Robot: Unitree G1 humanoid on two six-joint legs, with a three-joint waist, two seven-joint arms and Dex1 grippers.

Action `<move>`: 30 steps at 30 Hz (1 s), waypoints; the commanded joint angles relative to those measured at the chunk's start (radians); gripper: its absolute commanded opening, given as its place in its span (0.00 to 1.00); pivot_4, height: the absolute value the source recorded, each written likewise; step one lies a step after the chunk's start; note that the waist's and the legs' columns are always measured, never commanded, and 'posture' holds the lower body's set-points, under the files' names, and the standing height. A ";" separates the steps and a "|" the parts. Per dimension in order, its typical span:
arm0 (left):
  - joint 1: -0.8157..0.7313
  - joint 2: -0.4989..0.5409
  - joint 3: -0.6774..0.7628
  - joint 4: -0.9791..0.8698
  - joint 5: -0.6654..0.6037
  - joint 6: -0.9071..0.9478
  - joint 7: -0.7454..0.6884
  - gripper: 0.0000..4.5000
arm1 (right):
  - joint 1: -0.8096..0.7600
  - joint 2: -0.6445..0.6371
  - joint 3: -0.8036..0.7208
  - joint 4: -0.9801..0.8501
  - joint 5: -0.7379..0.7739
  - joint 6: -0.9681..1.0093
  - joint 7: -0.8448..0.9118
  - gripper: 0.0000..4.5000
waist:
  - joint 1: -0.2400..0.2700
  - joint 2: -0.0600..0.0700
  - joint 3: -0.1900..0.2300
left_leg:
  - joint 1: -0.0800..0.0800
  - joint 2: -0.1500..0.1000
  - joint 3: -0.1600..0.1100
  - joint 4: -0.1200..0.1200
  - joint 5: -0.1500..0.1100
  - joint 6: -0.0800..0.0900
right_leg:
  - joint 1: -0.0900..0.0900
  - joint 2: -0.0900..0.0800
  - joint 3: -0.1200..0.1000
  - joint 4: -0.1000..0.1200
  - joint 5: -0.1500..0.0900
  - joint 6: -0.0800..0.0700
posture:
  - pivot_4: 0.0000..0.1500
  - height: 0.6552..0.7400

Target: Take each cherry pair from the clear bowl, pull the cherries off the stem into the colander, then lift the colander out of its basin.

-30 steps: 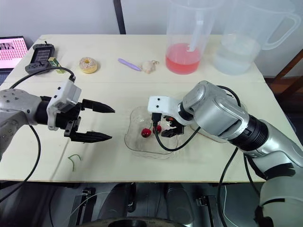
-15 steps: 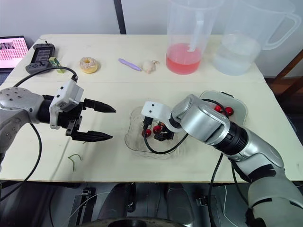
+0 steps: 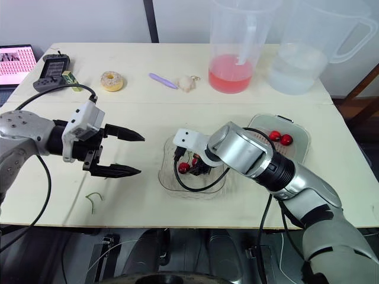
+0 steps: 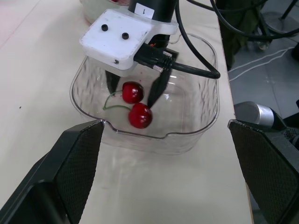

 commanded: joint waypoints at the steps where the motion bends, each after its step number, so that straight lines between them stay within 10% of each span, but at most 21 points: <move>1: -0.012 0.010 0.026 -0.022 -0.001 -0.009 0.003 1.00 | -0.014 -0.003 0.008 -0.012 0.013 -0.005 -0.012 0.31 | 0.000 0.000 0.000 | 0.000 0.000 0.000 0.000 0.000 0.000 | 0.000 0.000 0.000 0.000 0.000 0.000 | 1.00 0.91; 11: -0.036 -0.005 0.022 0.000 0.001 -0.013 0.011 1.00 | -0.058 -0.107 0.007 -0.120 0.034 -0.079 0.034 0.31 | 0.002 0.000 0.000 | 0.000 0.000 0.000 0.000 0.000 0.000 | 0.000 0.000 0.000 0.000 0.000 0.000 | 1.00 0.91; 21: -0.127 -0.119 0.070 0.109 -0.043 -0.015 0.074 1.00 | 0.060 -0.251 -0.299 -0.268 -0.002 -0.563 0.075 0.31 | 0.004 0.000 0.000 | 0.000 0.000 0.000 0.000 0.000 0.000 | 0.000 0.000 0.000 -0.001 0.000 0.001 | 1.00 0.91; 30: -0.327 -0.267 0.083 0.311 0.004 -0.025 0.217 1.00 | 0.131 -0.080 -0.514 -0.221 -0.038 -0.584 -0.143 0.31 | 0.005 -0.001 0.000 | 0.000 0.000 -0.001 0.001 0.000 0.000 | 0.002 0.001 0.000 0.000 0.000 0.001 | 1.00 0.91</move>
